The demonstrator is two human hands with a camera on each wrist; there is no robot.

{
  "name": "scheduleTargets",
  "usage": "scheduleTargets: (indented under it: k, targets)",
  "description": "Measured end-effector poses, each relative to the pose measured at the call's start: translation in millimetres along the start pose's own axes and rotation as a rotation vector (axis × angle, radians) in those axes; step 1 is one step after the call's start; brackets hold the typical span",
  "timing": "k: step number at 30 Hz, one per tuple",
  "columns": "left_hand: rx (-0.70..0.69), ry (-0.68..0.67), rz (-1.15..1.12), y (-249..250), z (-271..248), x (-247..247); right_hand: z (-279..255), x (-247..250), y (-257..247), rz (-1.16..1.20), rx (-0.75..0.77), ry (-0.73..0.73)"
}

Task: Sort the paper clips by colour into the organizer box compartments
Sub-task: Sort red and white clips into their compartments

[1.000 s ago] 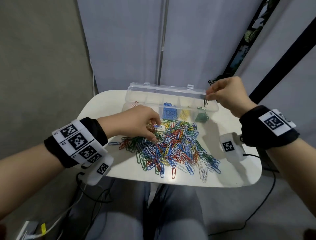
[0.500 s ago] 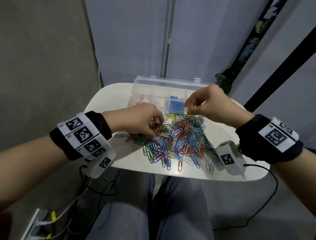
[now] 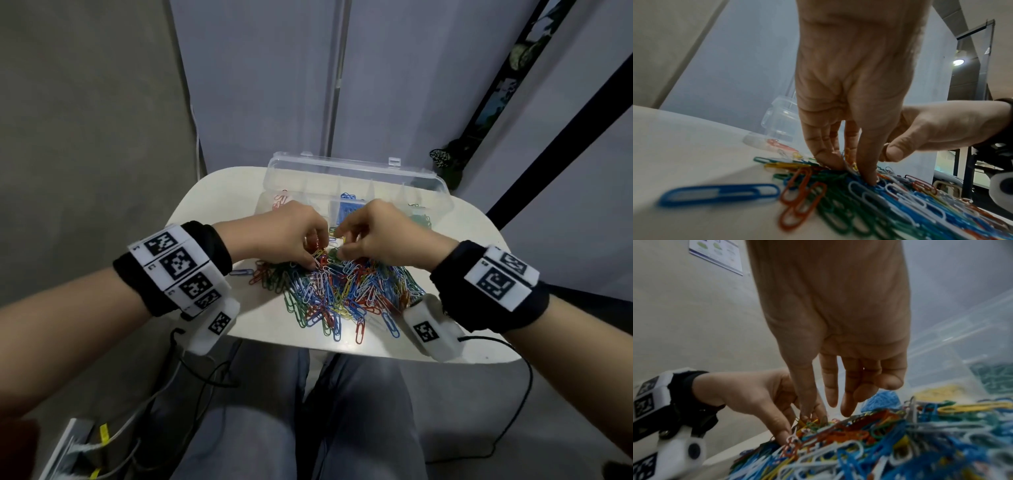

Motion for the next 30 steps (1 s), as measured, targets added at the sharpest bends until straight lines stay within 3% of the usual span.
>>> scheduleTargets:
  k: [5, 8, 14, 22, 27, 30]
  targets:
    - [0.013, -0.003, 0.019, -5, -4, -1, 10, -16, -6, -0.157, 0.023, -0.082]
    - [0.024, -0.011, -0.001, -8, -6, -1, 13, -16, -6, -0.121, 0.029, -0.091]
    - [0.03, 0.018, -0.083, -11, -7, 3, 9, 10, 7, 0.307, -0.108, 0.044]
    - [0.021, 0.06, -0.205, -4, -2, 5, -8, 34, 19, 0.908, -0.225, 0.057]
    - [0.003, 0.026, -0.143, 2, -1, 2, -17, 42, 20, 0.962, -0.246, 0.059]
    - [0.006, 0.047, -0.081, 1, -2, 4, -21, 61, 22, 0.879, -0.201, 0.156]
Point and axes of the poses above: each hand's wrist, its own z-axis towards the middle knuckle, its own x-axis out of the back of the hand, y = z × x, the point moved 3 cm from there along z, towards the middle knuckle, and after that the axes turned 9 degrees about z, right-handed, at the moved point
